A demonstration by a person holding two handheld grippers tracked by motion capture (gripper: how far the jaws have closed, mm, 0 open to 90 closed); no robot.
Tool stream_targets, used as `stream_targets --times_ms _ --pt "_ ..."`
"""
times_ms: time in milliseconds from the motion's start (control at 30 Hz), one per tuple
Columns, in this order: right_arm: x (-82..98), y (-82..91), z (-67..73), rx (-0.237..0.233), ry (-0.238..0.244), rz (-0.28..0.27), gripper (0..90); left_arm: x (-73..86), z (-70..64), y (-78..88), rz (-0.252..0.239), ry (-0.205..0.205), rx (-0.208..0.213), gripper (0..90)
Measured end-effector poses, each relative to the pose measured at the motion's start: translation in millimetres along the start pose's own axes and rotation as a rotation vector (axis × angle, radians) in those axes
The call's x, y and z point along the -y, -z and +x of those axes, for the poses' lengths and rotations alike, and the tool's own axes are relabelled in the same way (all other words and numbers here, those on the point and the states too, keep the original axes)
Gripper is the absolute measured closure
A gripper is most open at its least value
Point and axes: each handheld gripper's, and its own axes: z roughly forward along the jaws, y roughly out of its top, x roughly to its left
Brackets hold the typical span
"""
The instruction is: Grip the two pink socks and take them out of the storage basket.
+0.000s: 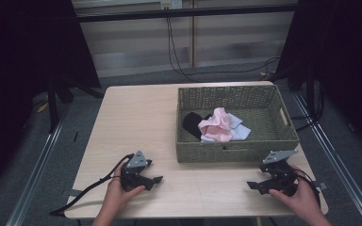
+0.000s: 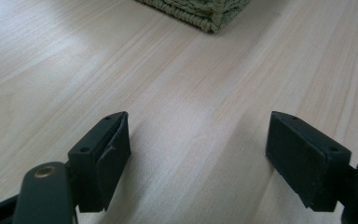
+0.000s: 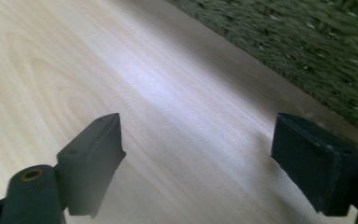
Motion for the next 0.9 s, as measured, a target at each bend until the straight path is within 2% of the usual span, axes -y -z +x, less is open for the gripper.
stream_targets --times_ms 133,200,367,667,700,733,867,900 --pt "-11.5 10.2 2.9 -0.011 0.032 0.049 16.8 0.0 0.0 -0.1 0.001 0.0 0.003 20.3" --pt "-14.8 13.2 3.5 -0.018 0.037 0.052 16.8 0.0 0.0 -0.1 0.001 0.0 0.003 20.3" --pt "-38.2 32.5 10.2 -0.05 0.072 0.065 17.6 -0.1 0.2 0.1 0.004 -0.004 0.003 20.3" --pt "-79.6 54.6 15.4 -0.1 0.085 0.116 18.7 -0.2 0.2 0.2 0.006 -0.005 0.001 20.3" --pt "-79.6 54.6 15.4 -0.1 0.085 0.116 18.7 -0.2 0.2 0.2 0.006 -0.005 0.001 20.3" --pt "-90.7 59.2 16.3 -0.109 0.09 0.114 18.6 -0.1 0.0 0.0 0.003 -0.001 0.001 20.3" --pt "-105.5 65.1 18.1 -0.121 0.101 0.113 18.6 -0.2 0.2 0.2 0.006 -0.005 0.002 20.2" --pt "-115.1 68.7 19.6 -0.13 0.113 0.103 18.6 -0.2 0.2 0.2 0.006 -0.006 0.002 20.2"
